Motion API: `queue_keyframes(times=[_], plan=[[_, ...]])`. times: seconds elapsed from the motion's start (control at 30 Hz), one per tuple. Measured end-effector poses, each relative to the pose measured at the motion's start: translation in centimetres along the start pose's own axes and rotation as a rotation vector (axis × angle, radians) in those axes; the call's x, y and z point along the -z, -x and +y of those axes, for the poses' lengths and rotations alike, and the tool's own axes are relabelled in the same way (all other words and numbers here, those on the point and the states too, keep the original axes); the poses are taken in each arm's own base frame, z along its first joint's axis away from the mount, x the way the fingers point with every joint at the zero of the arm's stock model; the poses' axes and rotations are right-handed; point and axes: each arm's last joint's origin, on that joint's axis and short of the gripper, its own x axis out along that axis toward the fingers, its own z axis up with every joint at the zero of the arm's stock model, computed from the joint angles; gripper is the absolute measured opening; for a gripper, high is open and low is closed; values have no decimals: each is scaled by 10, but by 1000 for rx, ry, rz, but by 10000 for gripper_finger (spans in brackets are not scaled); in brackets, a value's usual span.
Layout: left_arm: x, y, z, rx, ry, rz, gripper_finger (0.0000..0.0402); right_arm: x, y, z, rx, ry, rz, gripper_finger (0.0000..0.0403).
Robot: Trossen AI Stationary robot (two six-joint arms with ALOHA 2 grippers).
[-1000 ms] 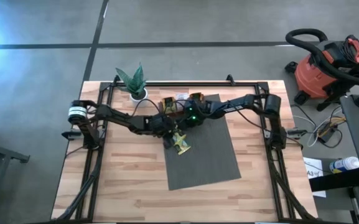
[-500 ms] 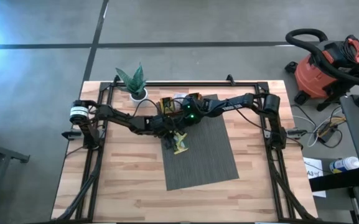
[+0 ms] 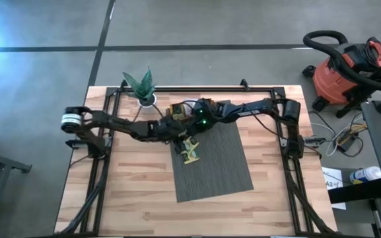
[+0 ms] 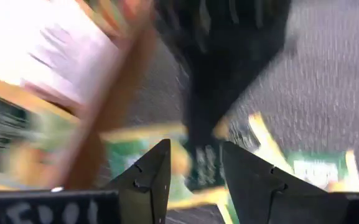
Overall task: Pick & Place Tea
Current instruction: Put the top yellow tea bag into the left compartment of the wooden organizer
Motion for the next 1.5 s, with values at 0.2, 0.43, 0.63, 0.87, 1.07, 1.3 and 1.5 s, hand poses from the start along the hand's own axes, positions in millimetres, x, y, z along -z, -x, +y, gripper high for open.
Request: queue_keyframes(times=[0.2,0.43,0.63,0.87,1.07,1.3,1.5], plan=[[-12,45,-3,-142,-53,-76,140,-17,25,17,-102,-62,-114,8],[-16,84,-13,-330,-170,-188,140,-34,47,34,-219,-121,-259,8],[-16,89,-14,-470,-143,-235,140,-42,50,42,-276,-199,-291,8],[-15,90,-16,-440,-143,-234,140,-45,52,47,-290,-213,-309,8],[-25,108,-10,-443,219,-367,140,-50,64,55,-247,-163,-440,8],[-22,147,9,-383,677,-545,140,-47,113,77,-211,-11,-730,8],[-24,163,18,-86,918,-759,140,-31,156,89,-396,47,-1059,8]])
